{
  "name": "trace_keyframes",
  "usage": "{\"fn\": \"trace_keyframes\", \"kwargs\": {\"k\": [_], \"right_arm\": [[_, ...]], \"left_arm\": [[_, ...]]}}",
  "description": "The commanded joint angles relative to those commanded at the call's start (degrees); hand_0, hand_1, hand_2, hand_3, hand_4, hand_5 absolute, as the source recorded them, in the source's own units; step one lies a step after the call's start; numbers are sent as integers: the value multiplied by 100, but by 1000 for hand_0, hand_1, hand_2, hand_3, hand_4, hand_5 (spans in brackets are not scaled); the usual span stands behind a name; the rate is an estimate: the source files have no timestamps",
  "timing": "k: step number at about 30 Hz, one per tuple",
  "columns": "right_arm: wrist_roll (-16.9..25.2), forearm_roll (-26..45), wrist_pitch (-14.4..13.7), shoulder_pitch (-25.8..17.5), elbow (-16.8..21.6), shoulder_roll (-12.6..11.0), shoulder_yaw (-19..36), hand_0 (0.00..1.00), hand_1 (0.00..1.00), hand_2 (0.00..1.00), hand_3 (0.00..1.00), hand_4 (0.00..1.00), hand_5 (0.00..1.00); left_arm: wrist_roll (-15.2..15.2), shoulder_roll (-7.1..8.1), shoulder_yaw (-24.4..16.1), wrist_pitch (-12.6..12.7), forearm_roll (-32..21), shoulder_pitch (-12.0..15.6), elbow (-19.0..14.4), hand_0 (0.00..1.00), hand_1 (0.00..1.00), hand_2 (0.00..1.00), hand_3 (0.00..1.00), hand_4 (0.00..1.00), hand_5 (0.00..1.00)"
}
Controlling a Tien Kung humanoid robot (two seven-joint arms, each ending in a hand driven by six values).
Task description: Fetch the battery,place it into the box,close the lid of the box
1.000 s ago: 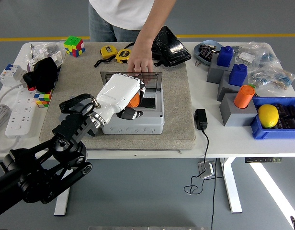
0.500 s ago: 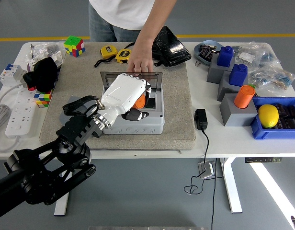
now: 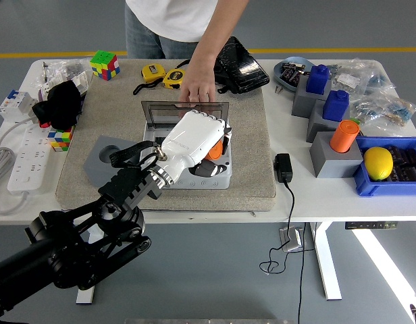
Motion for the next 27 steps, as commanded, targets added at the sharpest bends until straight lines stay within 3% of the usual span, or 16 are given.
{"fn": "trace_keyframes", "kwargs": {"k": [15,27], "right_arm": [[-8,-3,-5,25,0,-7,-46,824,775,760,793,998,998],[-19,-10,-2,29,0,1,-16,823,774,759,792,998,998]], "left_arm": [[-48,-474,-41,157,0,-227,485,16,2,13,28,519,2],[-367,-513,-113,568,0,-212,1063,20,2,13,28,533,2]]}}
